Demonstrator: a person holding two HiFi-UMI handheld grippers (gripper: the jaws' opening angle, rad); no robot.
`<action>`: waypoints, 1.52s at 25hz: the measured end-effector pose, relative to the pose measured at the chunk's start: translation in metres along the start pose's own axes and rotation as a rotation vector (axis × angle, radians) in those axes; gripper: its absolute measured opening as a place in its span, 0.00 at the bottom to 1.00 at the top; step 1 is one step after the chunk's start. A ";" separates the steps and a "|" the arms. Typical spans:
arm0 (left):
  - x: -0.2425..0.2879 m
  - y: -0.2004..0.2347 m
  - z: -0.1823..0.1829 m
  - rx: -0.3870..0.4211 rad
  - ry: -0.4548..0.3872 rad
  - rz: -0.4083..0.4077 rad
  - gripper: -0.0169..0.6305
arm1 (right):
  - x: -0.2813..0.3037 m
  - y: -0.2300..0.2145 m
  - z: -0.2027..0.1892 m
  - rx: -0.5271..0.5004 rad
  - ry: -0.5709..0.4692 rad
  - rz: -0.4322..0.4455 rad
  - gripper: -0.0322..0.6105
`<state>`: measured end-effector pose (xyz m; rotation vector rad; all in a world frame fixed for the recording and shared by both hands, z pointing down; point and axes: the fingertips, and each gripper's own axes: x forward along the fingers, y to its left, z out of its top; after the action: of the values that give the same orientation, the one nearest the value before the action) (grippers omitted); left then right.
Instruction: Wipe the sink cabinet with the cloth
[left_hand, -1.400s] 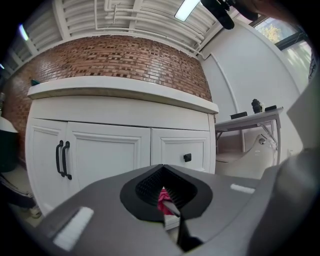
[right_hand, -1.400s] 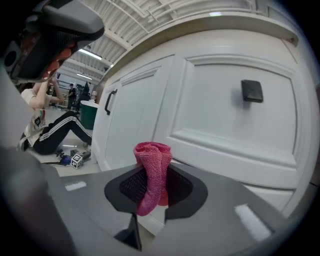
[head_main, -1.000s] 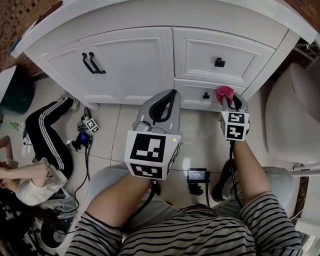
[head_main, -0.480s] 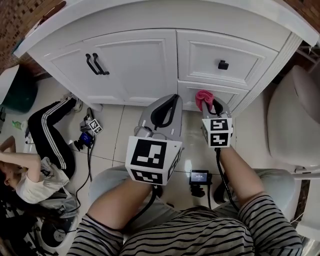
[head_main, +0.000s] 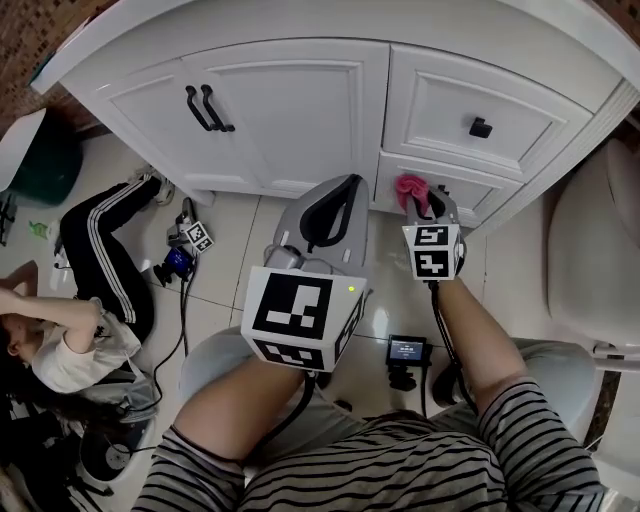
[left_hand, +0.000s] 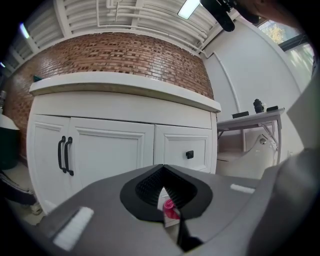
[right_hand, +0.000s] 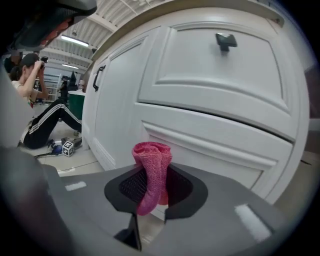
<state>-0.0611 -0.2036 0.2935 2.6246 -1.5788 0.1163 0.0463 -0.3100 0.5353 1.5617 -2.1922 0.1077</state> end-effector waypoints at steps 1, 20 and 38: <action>0.001 -0.002 -0.001 -0.002 0.004 -0.007 0.03 | -0.004 -0.008 -0.005 0.004 0.008 -0.010 0.19; 0.016 -0.033 -0.011 0.020 0.039 -0.050 0.03 | -0.060 -0.146 -0.073 0.130 0.109 -0.266 0.19; -0.001 -0.007 -0.011 -0.042 0.039 -0.030 0.03 | 0.046 0.047 -0.057 -0.053 0.037 0.098 0.20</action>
<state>-0.0555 -0.1986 0.3044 2.5975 -1.5122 0.1299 0.0086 -0.3158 0.6137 1.4131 -2.2248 0.1071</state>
